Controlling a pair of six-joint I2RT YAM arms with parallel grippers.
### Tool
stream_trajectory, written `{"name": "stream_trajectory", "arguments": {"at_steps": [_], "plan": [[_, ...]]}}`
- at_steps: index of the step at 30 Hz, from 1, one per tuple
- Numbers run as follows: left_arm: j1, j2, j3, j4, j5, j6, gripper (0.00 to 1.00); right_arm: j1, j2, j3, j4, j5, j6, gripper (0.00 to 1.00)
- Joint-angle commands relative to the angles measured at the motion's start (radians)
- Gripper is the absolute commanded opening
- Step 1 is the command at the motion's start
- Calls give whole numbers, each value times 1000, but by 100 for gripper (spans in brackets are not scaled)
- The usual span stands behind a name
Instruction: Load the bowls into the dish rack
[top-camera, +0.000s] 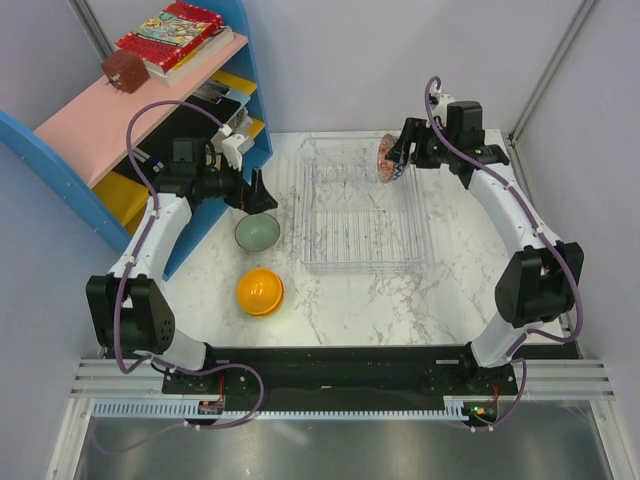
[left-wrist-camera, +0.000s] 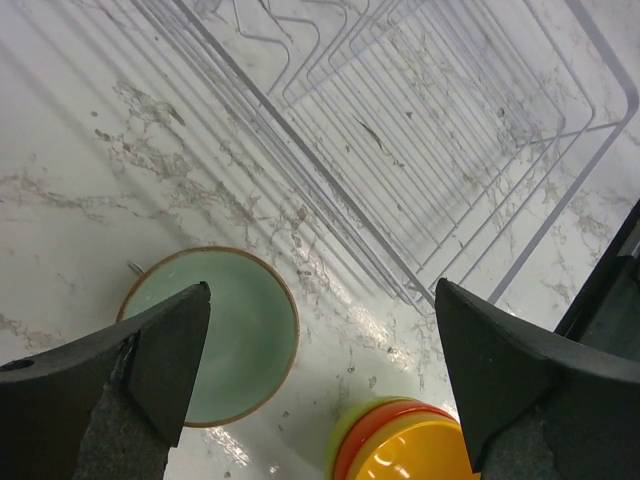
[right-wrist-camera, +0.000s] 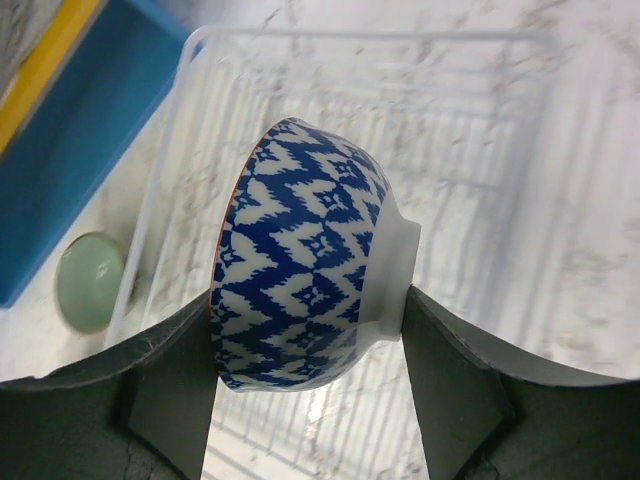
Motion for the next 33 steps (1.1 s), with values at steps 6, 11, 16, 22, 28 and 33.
{"name": "stream_trajectory", "arguments": {"at_steps": [6, 11, 16, 22, 28, 33], "plan": [[28, -111, -166, 79, 34, 102, 100, 110, 47, 133, -57, 515, -194, 0], [55, -114, -192, 105, 67, 84, 100, 185, 104, 170, -53, 656, -245, 0], [62, -102, -206, 118, 89, 76, 100, 235, 168, 207, -48, 762, -288, 0], [62, -109, -212, 122, 97, 71, 99, 250, 230, 227, -47, 791, -297, 0], [62, -115, -218, 128, 101, 68, 99, 258, 268, 222, -31, 772, -325, 0], [89, -112, -221, 131, 101, 68, 99, 273, 289, 224, -22, 756, -323, 0]]}}
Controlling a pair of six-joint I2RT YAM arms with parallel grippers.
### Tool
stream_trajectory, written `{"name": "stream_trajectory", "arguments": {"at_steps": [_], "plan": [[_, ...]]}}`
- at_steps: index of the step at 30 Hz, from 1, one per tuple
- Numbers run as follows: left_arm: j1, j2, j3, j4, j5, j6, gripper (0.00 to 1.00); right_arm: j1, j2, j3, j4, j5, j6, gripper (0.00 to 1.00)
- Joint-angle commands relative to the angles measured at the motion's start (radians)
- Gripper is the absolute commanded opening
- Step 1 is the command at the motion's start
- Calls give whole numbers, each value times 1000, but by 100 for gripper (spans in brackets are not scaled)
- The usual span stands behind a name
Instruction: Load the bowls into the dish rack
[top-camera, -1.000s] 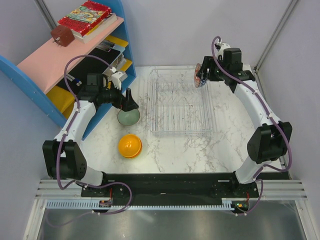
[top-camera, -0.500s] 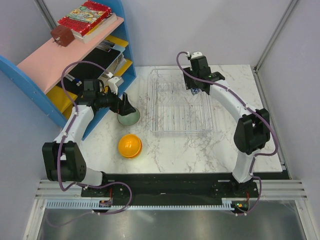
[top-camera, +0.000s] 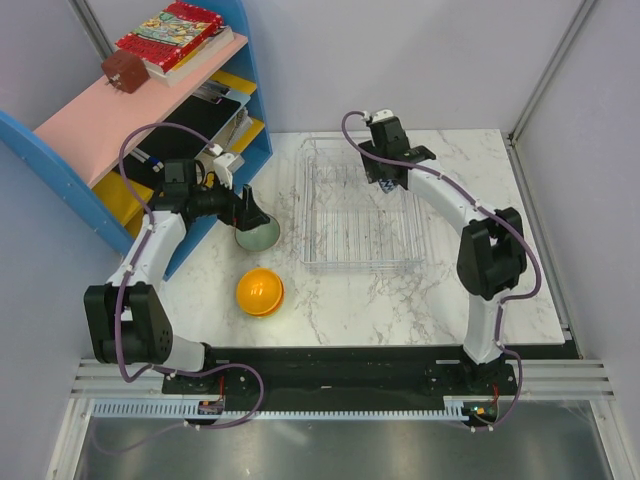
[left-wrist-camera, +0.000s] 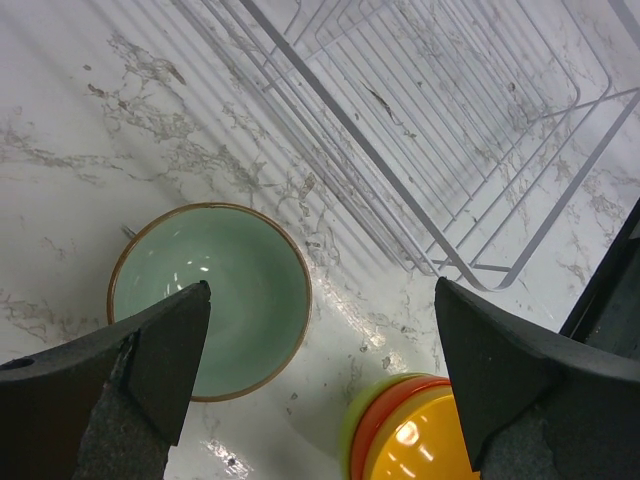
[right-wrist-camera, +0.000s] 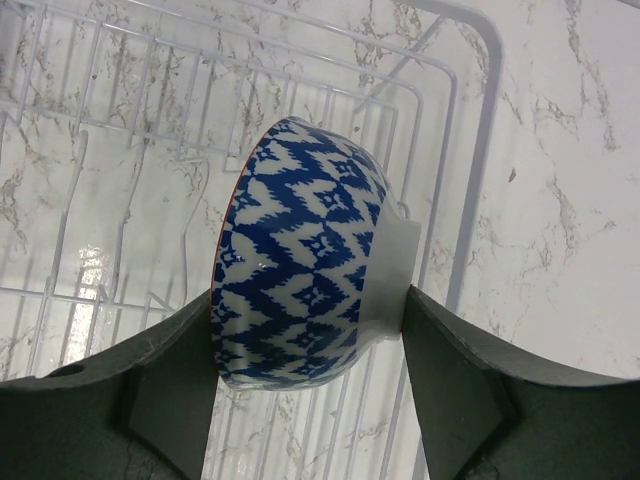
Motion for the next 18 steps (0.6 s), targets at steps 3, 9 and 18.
{"name": "stream_trajectory", "arguments": {"at_steps": [3, 9, 18], "plan": [[21, -36, -6, 32, 29, 15, 99, 12, 27, 39, 59, -5, -16, 0], [22, -42, -8, 34, 28, 17, 99, 9, 56, -21, 91, -77, -3, 0], [24, -46, -9, 35, 34, 18, 99, -36, 71, -105, 142, -250, 89, 0]]}}
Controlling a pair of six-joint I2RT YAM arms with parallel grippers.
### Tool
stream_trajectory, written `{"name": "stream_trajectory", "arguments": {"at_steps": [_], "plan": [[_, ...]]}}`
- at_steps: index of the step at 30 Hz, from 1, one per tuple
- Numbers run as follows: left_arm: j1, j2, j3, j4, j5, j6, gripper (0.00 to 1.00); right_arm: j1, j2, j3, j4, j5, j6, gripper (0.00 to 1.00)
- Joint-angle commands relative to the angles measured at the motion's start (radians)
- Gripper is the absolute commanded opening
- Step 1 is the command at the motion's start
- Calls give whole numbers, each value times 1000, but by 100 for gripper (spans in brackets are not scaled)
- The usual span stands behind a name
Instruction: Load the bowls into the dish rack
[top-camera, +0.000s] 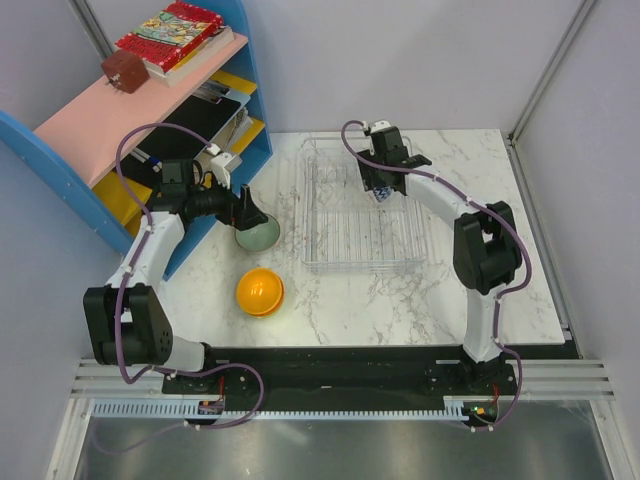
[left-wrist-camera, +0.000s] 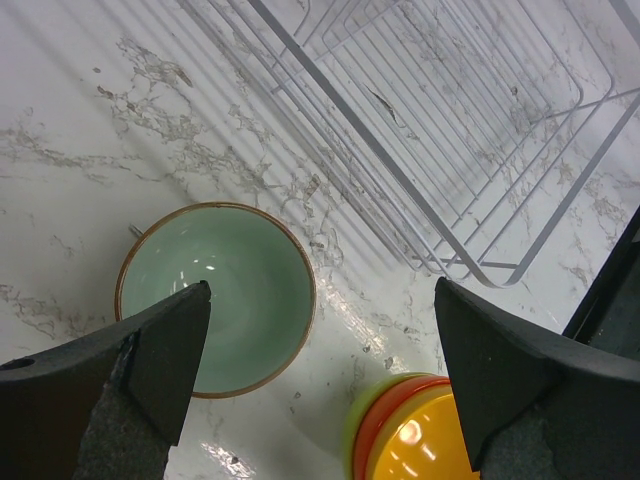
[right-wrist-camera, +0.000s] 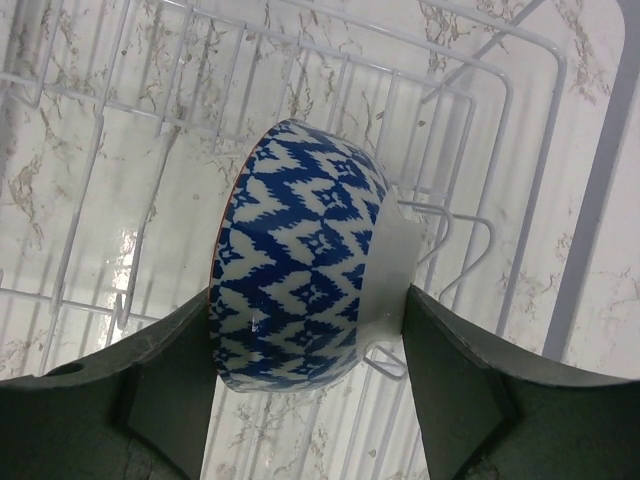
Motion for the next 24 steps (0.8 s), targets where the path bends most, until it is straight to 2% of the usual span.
{"name": "stream_trajectory", "arguments": {"at_steps": [1, 8, 9, 14, 15, 21, 23, 24], "plan": [[5, -39, -5, 30, 30, 18, 99, -25, 17, -41, 41, -154, 81, 0], [5, -35, -5, 30, 39, 20, 99, -42, 19, -61, 47, -190, 98, 0], [4, -35, -4, 30, 39, 20, 99, -42, 19, -58, 46, -194, 95, 12], [5, -27, -4, 30, 30, 21, 99, -41, 0, -45, 26, -200, 81, 43], [5, -26, -4, 30, 28, 21, 99, -41, -3, -44, 21, -200, 77, 52], [5, -20, 0, 29, -1, 31, 99, -22, -58, -45, -16, -159, 34, 77], [5, -12, 1, 27, -18, 37, 99, -12, -80, -42, -29, -151, 12, 82], [5, -10, 3, 26, -27, 40, 99, -7, -87, -39, -33, -135, 8, 88]]}}
